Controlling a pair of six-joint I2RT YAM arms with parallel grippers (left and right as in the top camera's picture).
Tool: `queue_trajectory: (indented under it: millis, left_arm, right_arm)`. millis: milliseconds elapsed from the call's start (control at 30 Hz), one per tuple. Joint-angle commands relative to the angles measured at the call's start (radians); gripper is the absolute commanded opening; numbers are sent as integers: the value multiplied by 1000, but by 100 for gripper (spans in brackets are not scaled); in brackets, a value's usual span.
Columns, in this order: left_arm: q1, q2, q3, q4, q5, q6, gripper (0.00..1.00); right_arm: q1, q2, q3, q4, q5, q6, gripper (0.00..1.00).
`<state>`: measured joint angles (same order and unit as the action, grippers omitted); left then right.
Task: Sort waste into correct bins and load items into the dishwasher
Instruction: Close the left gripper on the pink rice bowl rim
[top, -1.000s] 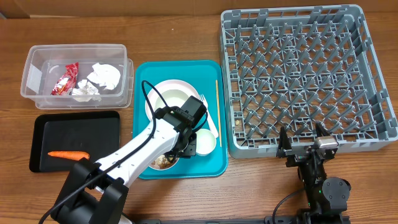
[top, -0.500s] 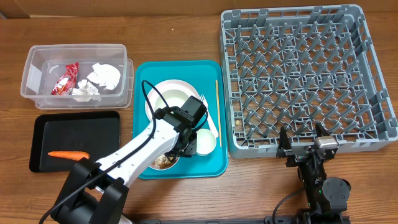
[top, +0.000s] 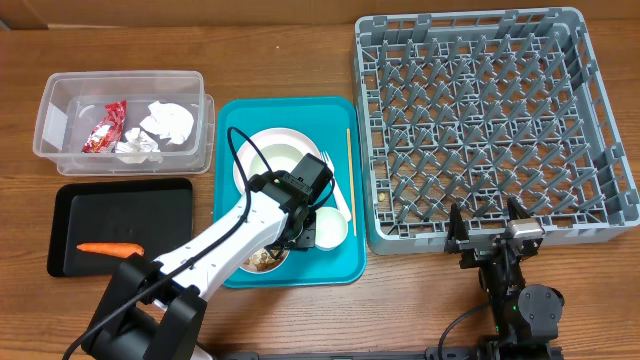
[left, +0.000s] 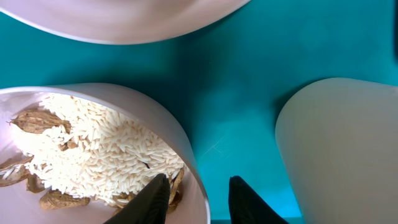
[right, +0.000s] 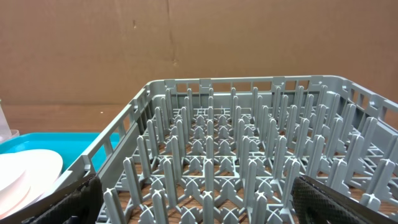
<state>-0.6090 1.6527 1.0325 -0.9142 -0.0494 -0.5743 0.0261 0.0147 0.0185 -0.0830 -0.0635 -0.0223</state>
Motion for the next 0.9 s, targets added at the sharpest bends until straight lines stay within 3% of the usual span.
queue_trajectory:
  millis: [0,533,733,867]
  left_arm:
    - [10,12,-15,4,-9,3,37]
    - [40,12,-24,18,29,22,36]
    - [40,12,-24,26,43,40,32]
    - [40,12,-29,29,43,40,37]
  right_arm:
    - [0,-11,-11,5,2,-1,100]
    - [0,-11,-11,5,2,-1,100]
    - [0,-11,-11,5,2,-1,100]
    - [0,-11,-11,5,2,-1,100]
